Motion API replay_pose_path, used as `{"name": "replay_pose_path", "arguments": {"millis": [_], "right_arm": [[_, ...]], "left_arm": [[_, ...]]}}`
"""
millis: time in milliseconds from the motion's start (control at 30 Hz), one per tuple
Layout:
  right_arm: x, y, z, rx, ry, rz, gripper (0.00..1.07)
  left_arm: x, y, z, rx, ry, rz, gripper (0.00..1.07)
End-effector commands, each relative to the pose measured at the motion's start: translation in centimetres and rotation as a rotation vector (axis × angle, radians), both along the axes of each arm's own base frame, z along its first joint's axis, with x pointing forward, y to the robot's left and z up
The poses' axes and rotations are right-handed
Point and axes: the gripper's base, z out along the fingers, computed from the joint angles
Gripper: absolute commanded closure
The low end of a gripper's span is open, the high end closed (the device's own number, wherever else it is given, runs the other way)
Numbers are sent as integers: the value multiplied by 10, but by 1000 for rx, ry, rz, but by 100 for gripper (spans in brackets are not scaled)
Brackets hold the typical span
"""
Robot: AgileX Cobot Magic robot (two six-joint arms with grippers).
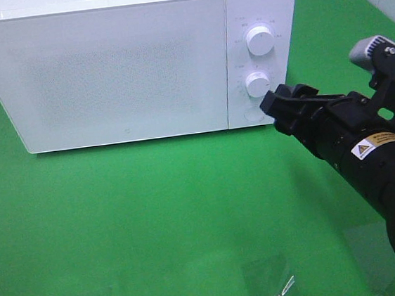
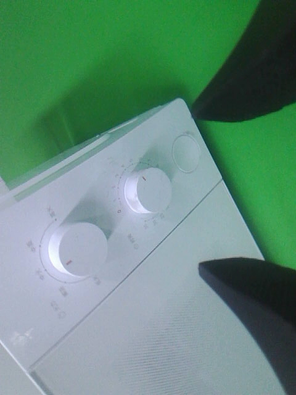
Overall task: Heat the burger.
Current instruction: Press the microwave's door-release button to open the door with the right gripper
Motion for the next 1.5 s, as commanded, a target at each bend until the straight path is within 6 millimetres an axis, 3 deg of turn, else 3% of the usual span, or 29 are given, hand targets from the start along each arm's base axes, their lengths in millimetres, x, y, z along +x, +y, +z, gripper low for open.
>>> {"name": "replay_pose_path", "arguments": {"millis": [33, 100, 200, 233, 267, 300, 500, 900, 1200, 1333, 1433, 1500], "right_arm": [[1, 2, 2, 180, 3, -24, 53], [1, 2, 2, 382, 24, -50, 63], [1, 2, 2, 492, 37, -65, 70], [1, 2, 1, 610, 58, -81, 80], [1, 2, 1, 610, 58, -81, 80], [1, 3, 0, 708, 86, -95, 87], [-2, 6, -10, 863, 220, -137, 107], [4, 3, -17, 910, 279, -201, 107], [20, 17, -28, 898, 287, -215, 107], [39, 20, -37, 894, 331, -205, 107], [43, 20, -39, 897, 338, -201, 107], [57, 19, -41, 901, 333, -203, 107]], "left_arm": [[-3, 0, -1, -4, -14, 9, 7], [-3, 0, -1, -4, -14, 9, 7], [-3, 0, -1, -4, -14, 9, 7], [-3, 0, -1, -4, -14, 9, 7], [-3, 0, -1, -4, -14, 9, 7], [-3, 0, -1, -4, -14, 9, 7], [-3, 0, -1, -4, -14, 9, 7], [-3, 0, -1, -4, -14, 9, 7], [-3, 0, -1, -4, -14, 9, 7], [-3, 0, -1, -4, -14, 9, 7], [-3, 0, -1, -4, -14, 9, 7], [-3, 0, -1, -4, -14, 9, 7]]}}
